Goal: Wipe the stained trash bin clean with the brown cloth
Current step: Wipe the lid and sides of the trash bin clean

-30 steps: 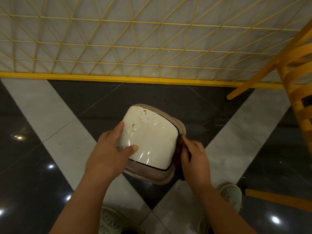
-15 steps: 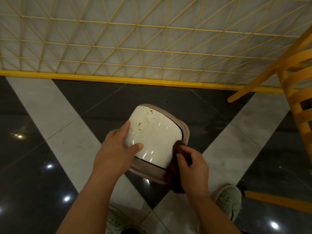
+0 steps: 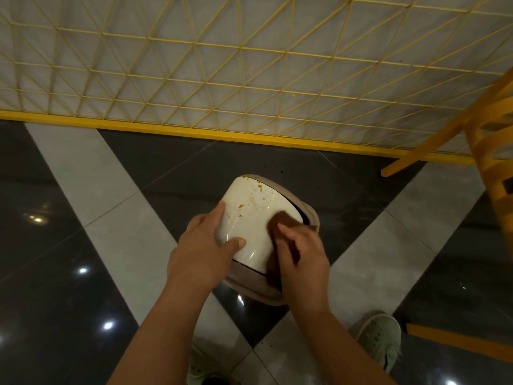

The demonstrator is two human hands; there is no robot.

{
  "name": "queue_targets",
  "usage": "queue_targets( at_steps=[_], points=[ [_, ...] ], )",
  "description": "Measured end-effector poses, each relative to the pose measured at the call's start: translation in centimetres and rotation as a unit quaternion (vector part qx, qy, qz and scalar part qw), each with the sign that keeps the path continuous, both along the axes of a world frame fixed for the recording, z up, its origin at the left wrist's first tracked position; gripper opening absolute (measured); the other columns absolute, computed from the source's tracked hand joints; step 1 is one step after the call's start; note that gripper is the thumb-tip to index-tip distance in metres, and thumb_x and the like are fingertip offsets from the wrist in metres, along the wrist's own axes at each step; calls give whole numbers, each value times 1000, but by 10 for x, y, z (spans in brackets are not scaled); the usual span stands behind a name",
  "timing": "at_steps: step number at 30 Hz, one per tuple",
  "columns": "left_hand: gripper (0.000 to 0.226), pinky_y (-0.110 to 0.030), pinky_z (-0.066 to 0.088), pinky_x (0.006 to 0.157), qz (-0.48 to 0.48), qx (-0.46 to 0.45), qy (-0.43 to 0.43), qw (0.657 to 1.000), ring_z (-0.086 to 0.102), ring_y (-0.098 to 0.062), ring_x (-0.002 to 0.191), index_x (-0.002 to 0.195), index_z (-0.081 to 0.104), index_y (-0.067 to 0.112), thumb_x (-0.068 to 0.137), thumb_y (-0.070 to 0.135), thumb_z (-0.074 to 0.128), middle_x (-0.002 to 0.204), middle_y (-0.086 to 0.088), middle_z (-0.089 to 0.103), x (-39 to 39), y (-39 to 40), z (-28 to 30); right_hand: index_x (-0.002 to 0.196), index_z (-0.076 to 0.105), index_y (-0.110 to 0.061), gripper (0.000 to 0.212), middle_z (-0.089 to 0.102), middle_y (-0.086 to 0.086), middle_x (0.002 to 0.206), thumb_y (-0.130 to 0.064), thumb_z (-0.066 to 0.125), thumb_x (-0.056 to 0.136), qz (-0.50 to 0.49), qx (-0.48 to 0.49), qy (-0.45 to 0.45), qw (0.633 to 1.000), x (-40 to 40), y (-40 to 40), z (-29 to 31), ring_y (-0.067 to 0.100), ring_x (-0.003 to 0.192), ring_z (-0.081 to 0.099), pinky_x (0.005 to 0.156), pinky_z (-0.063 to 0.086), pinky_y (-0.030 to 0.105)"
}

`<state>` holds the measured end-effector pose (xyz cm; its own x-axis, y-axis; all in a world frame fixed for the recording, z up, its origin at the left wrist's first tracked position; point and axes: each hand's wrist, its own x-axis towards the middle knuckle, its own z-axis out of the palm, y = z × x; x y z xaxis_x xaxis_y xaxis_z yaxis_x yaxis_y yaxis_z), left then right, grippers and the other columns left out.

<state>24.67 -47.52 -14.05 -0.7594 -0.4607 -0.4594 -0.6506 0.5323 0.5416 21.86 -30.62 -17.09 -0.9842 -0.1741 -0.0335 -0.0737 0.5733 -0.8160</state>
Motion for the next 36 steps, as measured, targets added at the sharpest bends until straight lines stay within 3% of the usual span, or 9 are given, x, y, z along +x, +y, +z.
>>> queue_targets(
  at_steps=[4,10,13,17,19,23,28,33,36],
  points=[
    [80,-44,42,101,-2,3,8,1000,43,-18,122,146,14,47,83,46,63,139,7,33,0,-1,-1,111,66,-30,31,55,-17,114,-12,66,85,81,14,50,995,17,21,-9,1,109,52,99,43,22],
    [81,-44,42,101,-3,15,18,1000,41,-17,123,146,13,47,82,46,64,139,8,32,1,-2,-4,122,62,-27,29,52,-6,121,-23,54,94,5,60,37,998,-53,-18,12,8,110,48,99,39,22],
    [82,-44,42,101,-1,14,16,1000,41,-18,124,145,13,47,82,47,64,141,7,31,0,-2,-5,119,64,-23,27,57,-1,116,-21,56,93,115,105,94,983,-45,-32,25,12,109,49,96,32,17],
    [80,-42,41,101,-12,6,30,999,41,-18,125,146,16,45,82,48,64,142,6,32,1,-2,-5,110,70,-18,26,64,3,108,-12,69,85,267,119,177,940,-27,-13,24,19,102,59,93,44,29],
    [79,-46,41,102,-9,19,28,999,41,-19,124,145,17,47,82,47,64,141,7,32,1,-2,-5,108,71,-18,27,65,5,106,-11,72,82,233,131,185,946,-44,-4,23,23,100,61,93,40,30],
    [79,-50,41,102,-14,20,11,1000,40,-21,126,145,15,45,83,47,64,142,7,31,0,-1,-5,118,65,-27,26,54,-5,117,-25,51,96,106,147,83,980,-77,-23,29,11,110,47,95,34,20],
    [77,-47,40,103,-35,10,27,999,42,-18,125,145,18,43,83,46,63,142,8,36,-2,-1,-3,115,68,-22,26,60,0,114,-17,57,92,306,195,176,915,-75,-46,44,19,106,50,89,39,28],
    [98,-56,12,114,-33,-45,20,998,18,-21,144,146,-7,44,78,58,63,158,8,12,3,2,2,118,66,-25,26,58,-3,115,-25,54,94,225,204,130,944,-95,-29,48,15,109,47,91,40,28],
    [113,-54,24,109,81,-37,-1,996,21,-27,142,148,-5,38,67,68,67,159,3,12,13,1,7,119,65,-26,27,55,-4,116,-26,53,95,164,208,99,959,-88,-22,44,13,108,47,88,38,22]
  ],
)
